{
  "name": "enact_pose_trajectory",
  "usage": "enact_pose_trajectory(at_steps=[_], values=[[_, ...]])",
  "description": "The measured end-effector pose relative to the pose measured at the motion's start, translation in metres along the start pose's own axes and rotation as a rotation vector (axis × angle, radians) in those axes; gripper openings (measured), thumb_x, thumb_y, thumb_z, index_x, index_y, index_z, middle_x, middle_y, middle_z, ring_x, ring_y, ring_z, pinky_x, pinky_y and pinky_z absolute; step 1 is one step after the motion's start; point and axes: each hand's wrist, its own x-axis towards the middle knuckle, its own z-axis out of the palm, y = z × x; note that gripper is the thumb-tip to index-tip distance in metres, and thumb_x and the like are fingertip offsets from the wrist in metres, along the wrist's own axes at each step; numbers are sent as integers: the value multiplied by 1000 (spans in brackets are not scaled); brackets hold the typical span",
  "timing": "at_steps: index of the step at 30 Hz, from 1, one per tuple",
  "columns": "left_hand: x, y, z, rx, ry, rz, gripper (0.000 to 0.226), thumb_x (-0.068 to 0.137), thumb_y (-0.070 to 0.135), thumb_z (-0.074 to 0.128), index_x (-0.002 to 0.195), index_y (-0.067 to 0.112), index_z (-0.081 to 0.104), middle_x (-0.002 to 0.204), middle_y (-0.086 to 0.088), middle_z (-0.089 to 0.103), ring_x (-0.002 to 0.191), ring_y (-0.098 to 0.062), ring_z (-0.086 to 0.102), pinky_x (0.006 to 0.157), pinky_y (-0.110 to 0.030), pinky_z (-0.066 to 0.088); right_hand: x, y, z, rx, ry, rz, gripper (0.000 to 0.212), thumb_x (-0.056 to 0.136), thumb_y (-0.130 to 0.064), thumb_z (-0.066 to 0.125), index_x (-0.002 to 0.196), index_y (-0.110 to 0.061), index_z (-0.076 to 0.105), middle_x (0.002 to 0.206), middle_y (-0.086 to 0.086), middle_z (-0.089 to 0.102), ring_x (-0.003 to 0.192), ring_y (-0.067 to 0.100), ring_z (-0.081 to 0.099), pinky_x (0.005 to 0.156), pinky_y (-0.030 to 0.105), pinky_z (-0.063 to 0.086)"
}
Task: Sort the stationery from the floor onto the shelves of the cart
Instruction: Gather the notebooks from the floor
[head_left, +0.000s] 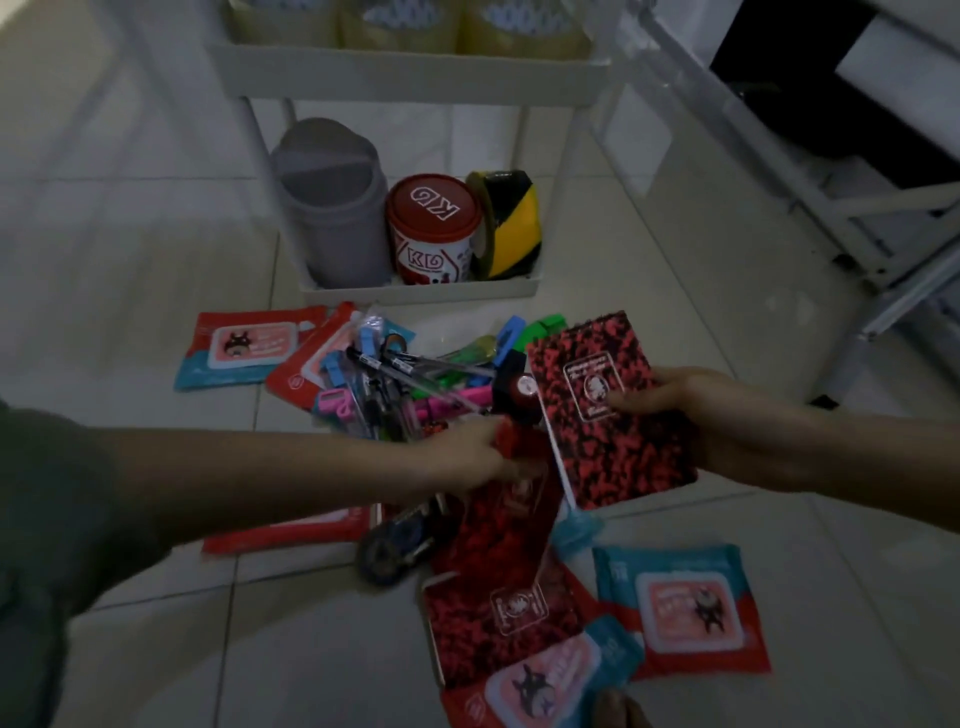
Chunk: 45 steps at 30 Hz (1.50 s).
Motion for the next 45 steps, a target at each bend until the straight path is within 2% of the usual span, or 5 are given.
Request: enact_pose_trajectory(at_steps=[6,15,24,35,45], values=[[-46,20,-54,-826,398,-44,16,91,8,47,80,11,58,58,2,65,53,-5,61,51,-15,53,-13,-25,11,230,36,-58,13,85,-4,53,92,-8,63,71,4,73,61,14,68,59,25,59],[-94,26,-37,-1384,447,15,27,75,-14,44,89,-1,63,71,-12,73,79,-24,66,58,-34,57,-26,-33,48,596,-106,-109,23,84,4,47,101,-4,61,86,15,75,72,24,71,60,37,60],[-79,26,-40,-1134,362,152,37,60,1,59,92,18,63,74,2,76,61,-10,71,50,-23,57,-14,-43,39,498,-43,-129,53,68,-8,55,121,-6,57,117,15,68,96,28,65,78,41,54],[-77,26,-50,-602,396,200,31,77,47,46,75,29,72,73,3,74,65,-3,68,61,-22,56,1,-42,51,-265,-31,-265,8,86,-23,61,94,-27,62,86,-9,74,76,2,71,62,12,56],[-47,-1,-34,-756,155,30,42,95,49,28,101,21,58,99,-5,68,98,-22,65,75,-28,54,18,-24,40,-93,-161,-38,27,83,-4,59,110,-4,64,107,11,72,94,24,70,85,37,56]])
